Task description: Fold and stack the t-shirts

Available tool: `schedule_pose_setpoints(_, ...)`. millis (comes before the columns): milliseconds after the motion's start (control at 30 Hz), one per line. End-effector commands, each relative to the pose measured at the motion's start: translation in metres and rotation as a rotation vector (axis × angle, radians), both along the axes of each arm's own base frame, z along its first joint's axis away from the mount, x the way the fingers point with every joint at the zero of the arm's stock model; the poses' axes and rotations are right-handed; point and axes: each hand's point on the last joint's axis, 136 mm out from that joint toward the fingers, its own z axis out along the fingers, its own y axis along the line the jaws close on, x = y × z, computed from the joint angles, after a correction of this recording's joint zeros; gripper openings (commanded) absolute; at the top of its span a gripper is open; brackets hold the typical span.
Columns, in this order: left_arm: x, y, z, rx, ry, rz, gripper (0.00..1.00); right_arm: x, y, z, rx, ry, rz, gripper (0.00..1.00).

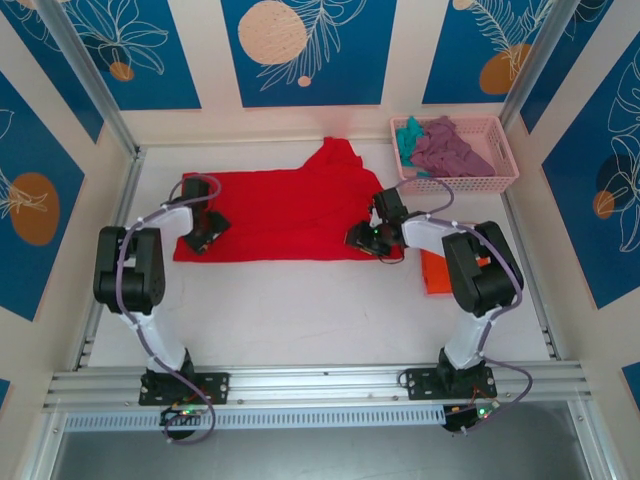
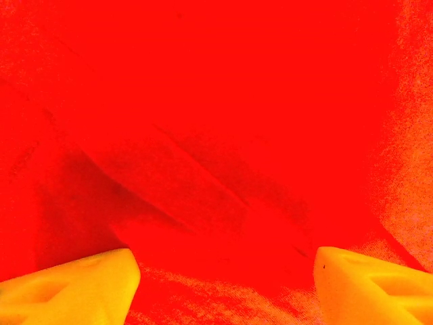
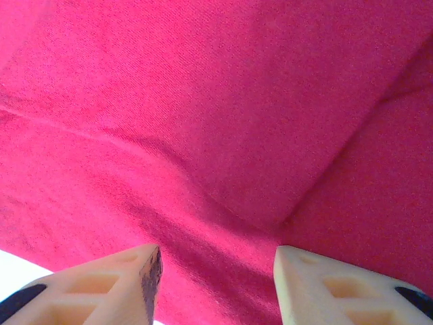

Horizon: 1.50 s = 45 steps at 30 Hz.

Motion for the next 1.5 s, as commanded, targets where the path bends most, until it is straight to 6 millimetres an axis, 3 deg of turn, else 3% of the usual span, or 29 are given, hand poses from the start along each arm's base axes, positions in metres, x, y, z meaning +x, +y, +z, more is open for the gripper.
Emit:
schedule_pose_setpoints(0,-0.067,-0.003,-0.039,-0.050,0.193,0.055,0.72,-0.041,-0.019,-0.017,-0.043,0.123,-0.050,0.49)
schedule_pose_setpoints(400,-0.178,0.000,-0.034,-0.015,0.285,0.134,0.74,-0.123,-0.044,-0.022,-0.053,0.241,-0.123,0.49)
schedule_pose_setpoints(533,-0.203,0.002,-0.025,0.006,0.287,0.142,0.74,-0.139,-0.046,-0.012,-0.057,0.245,-0.119,0.49)
schedule_pose_setpoints(600,-0.206,0.005,-0.019,0.021,0.277,0.135,0.75,-0.143,-0.043,-0.002,-0.041,0.220,-0.107,0.49)
schedule_pose_setpoints(700,-0.191,0.009,-0.001,0.049,0.222,0.123,0.76,-0.124,-0.037,0.030,-0.024,0.105,-0.081,0.50)
schedule_pose_setpoints(833,-0.140,0.013,0.042,0.132,0.099,0.043,0.83,-0.079,-0.026,0.082,-0.041,-0.098,-0.015,0.52)
schedule_pose_setpoints(933,-0.104,0.025,0.073,0.232,0.014,0.034,0.84,-0.042,-0.016,0.103,-0.065,-0.204,0.020,0.53)
schedule_pose_setpoints(1033,-0.068,0.034,0.088,0.287,-0.046,0.038,0.84,-0.003,-0.002,0.114,-0.068,-0.264,0.039,0.53)
schedule_pose_setpoints(1100,-0.049,0.039,0.089,0.282,-0.051,0.055,0.84,0.023,0.008,0.114,-0.062,-0.286,0.052,0.53)
schedule_pose_setpoints(1233,-0.021,0.045,0.063,0.226,-0.012,0.101,0.82,0.069,0.028,0.095,-0.053,-0.251,0.058,0.50)
schedule_pose_setpoints(1333,-0.010,0.046,0.040,0.179,0.035,0.117,0.81,0.091,0.042,0.075,-0.006,-0.185,0.047,0.49)
schedule_pose_setpoints(1467,0.001,0.042,0.019,0.151,0.080,0.093,0.81,0.103,0.048,0.041,0.008,-0.098,0.031,0.48)
